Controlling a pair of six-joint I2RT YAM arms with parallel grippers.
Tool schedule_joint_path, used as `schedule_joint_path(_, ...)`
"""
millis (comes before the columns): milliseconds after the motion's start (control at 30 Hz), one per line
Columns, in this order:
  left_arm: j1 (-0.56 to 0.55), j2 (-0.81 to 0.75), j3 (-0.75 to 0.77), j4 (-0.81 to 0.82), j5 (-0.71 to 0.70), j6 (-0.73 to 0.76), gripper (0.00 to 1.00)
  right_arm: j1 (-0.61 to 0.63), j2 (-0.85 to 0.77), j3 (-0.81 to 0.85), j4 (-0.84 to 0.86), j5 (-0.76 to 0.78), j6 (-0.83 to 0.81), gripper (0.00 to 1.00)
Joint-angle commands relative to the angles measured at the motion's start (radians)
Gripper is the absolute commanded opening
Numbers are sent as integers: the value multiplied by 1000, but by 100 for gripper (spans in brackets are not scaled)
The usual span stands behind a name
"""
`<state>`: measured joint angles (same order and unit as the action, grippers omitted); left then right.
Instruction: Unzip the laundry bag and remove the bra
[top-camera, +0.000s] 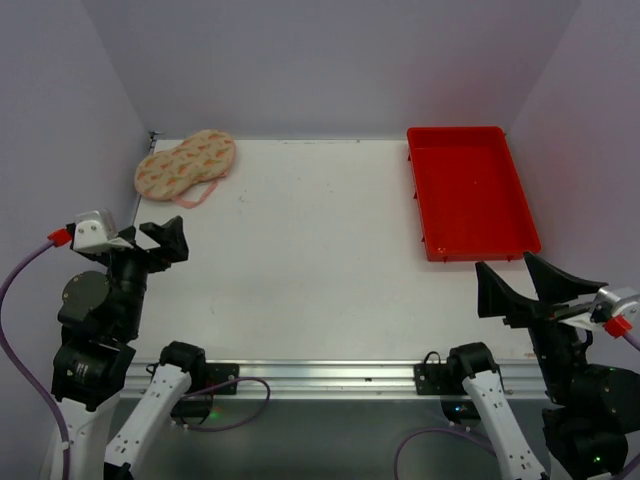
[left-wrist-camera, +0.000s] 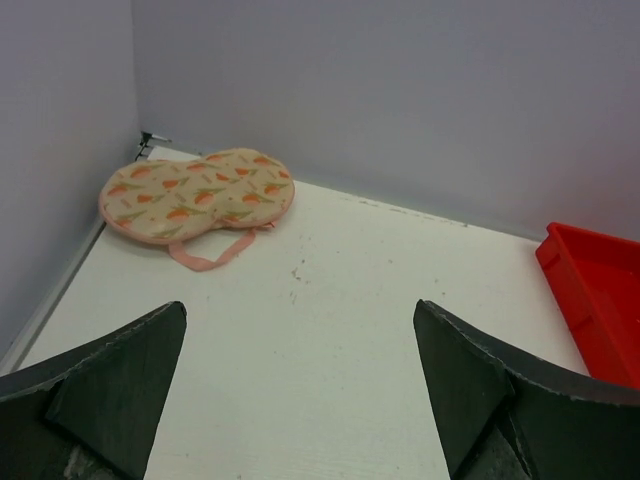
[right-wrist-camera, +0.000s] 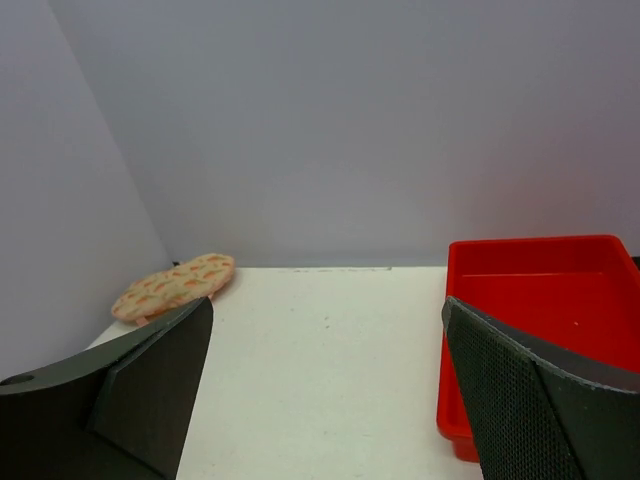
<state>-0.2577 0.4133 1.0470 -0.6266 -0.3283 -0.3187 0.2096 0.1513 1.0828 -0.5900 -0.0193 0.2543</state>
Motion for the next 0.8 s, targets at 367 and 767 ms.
schedule_joint_path(367, -5, 440, -130, 206, 159, -233, 100, 4, 112, -61, -5, -175, 88, 99)
schedule_joint_path(767, 251, 996, -110, 766, 212, -626, 100, 4, 293, -159, 36, -396, 174, 99)
